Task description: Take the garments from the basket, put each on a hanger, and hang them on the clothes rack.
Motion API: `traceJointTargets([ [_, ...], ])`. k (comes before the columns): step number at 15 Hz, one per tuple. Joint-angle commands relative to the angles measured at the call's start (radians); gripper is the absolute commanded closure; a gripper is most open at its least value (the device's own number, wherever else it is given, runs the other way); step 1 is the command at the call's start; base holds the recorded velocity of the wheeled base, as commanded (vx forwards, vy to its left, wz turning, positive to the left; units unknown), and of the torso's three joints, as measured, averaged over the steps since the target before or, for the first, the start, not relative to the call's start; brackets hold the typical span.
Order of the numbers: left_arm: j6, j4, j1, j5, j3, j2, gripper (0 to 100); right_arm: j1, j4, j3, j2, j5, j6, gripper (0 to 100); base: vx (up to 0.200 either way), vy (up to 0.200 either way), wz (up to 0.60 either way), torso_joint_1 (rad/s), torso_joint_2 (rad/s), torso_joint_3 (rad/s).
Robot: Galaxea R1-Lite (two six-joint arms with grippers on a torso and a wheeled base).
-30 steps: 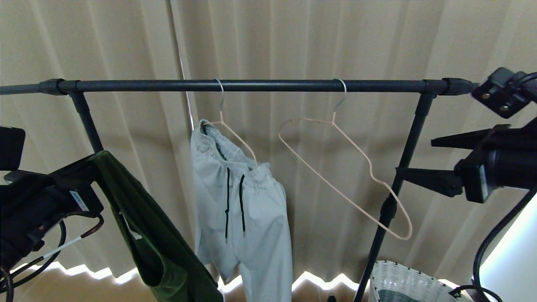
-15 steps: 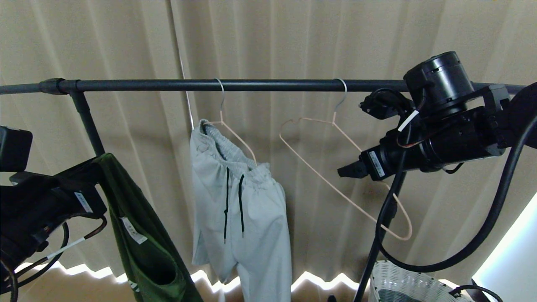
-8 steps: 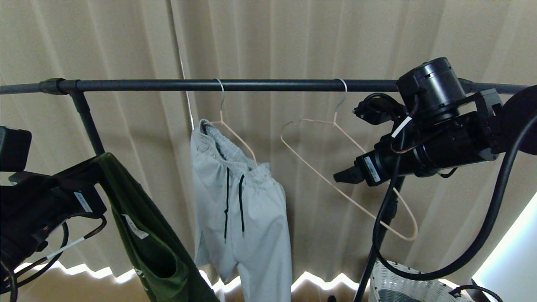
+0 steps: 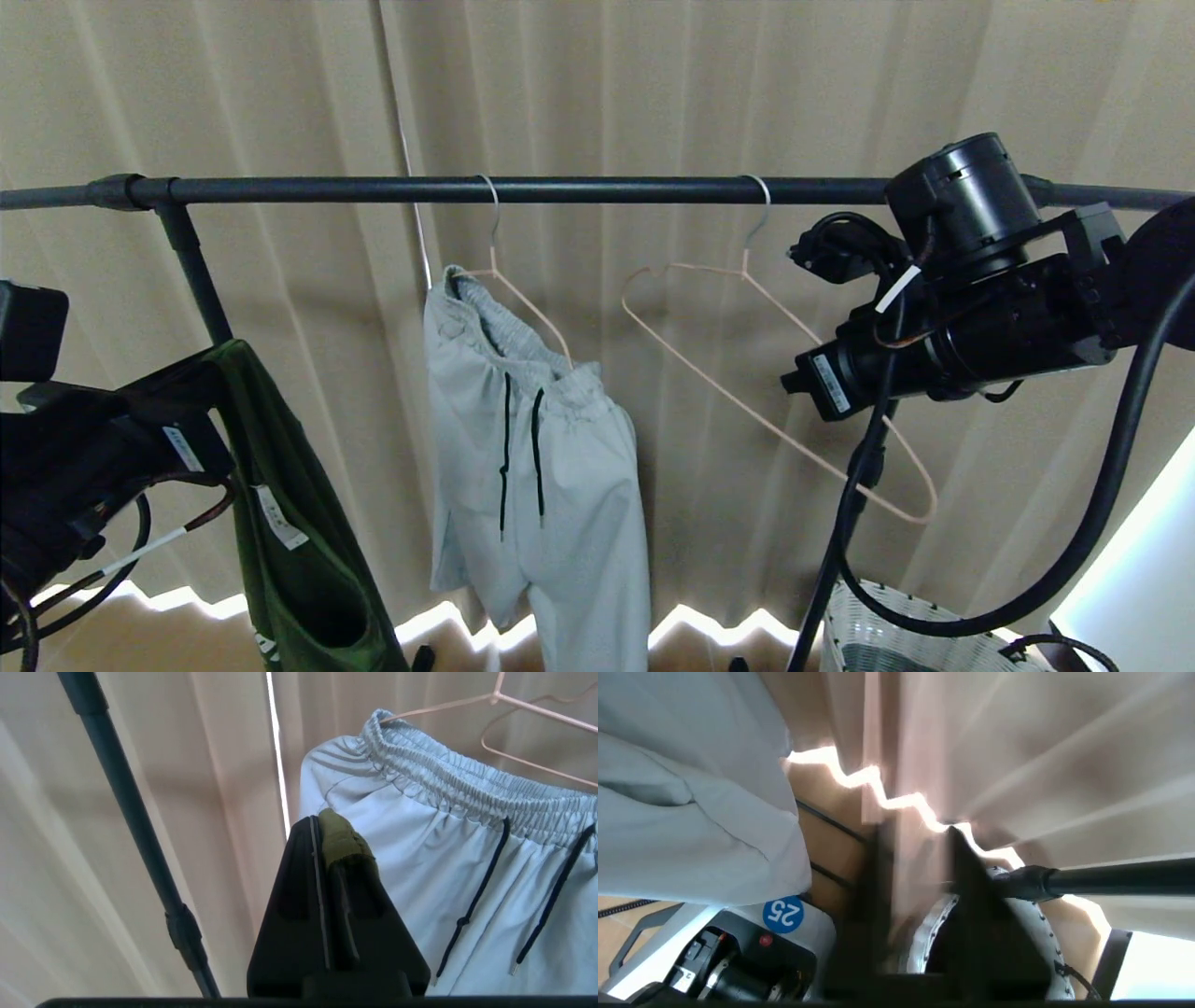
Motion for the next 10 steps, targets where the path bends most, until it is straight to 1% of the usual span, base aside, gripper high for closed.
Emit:
traceJointTargets([
  [1, 0.000, 0.000, 0.004, 0.001, -0.002, 0.000, 100, 0.001, 0.001, 0.001, -0.013, 0.001, -0.001, 100, 0.000, 0.000, 0.00, 0.000, 0.00, 0.000],
  [5, 0.000, 0.000, 0.006, 0.001, 0.000, 0.000, 100, 0.001, 0.000, 0.001, -0.033, -0.001, 0.001, 100, 0.000, 0.000, 0.00, 0.000, 0.00, 0.000],
  [10, 0.000, 0.000, 0.006, 0.001, 0.000, 0.003, 100, -0.001, -0.005, 0.010, -0.120, -0.013, 0.002, 100, 0.000, 0.000, 0.00, 0.000, 0.00, 0.000],
])
